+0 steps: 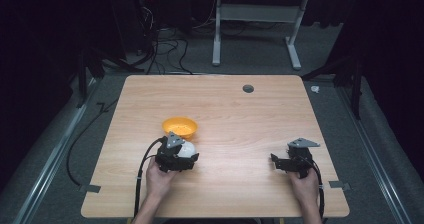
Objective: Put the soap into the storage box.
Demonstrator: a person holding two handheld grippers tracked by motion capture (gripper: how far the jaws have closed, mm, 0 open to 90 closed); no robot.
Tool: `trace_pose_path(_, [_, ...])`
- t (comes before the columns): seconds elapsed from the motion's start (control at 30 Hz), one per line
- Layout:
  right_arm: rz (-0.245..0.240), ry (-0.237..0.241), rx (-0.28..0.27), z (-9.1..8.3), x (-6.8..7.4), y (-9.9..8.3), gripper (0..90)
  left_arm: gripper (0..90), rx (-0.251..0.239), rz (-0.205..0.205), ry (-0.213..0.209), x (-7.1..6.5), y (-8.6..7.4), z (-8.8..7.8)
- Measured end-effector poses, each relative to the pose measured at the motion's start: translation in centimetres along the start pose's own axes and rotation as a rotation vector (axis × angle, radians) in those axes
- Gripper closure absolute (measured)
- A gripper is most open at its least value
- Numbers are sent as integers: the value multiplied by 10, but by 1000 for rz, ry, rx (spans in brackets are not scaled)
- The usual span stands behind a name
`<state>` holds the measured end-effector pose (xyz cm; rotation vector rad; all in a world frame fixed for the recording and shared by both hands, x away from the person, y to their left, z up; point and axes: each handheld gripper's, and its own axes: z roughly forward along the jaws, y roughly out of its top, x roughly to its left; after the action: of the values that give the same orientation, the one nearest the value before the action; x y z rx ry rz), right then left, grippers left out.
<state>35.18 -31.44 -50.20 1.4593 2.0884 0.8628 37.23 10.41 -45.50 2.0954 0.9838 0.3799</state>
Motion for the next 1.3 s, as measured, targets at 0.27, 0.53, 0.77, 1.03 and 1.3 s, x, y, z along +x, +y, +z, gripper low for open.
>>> trace_pose_path(0.27, [-1, 0, 0, 0, 0, 0, 198, 242, -16, -11, 11, 9, 7, -10])
trace_pose_path(0.53, [-1, -1, -1, 0, 0, 0, 199, 242, -17, -10, 22, 15, 14, -14])
trace_pose_path(0.77, [-3, 0, 0, 0, 0, 0, 198, 242, -15, -20, 23, 22, 18, -15])
trace_pose_path(1.03, [-3, 0, 0, 0, 0, 0, 198, 242, -16, -26, 38, 30, 27, -17])
trace_pose_path(1.3, [-3, 0, 0, 0, 0, 0, 198, 242, -15, -32, 57, 39, 37, -19])
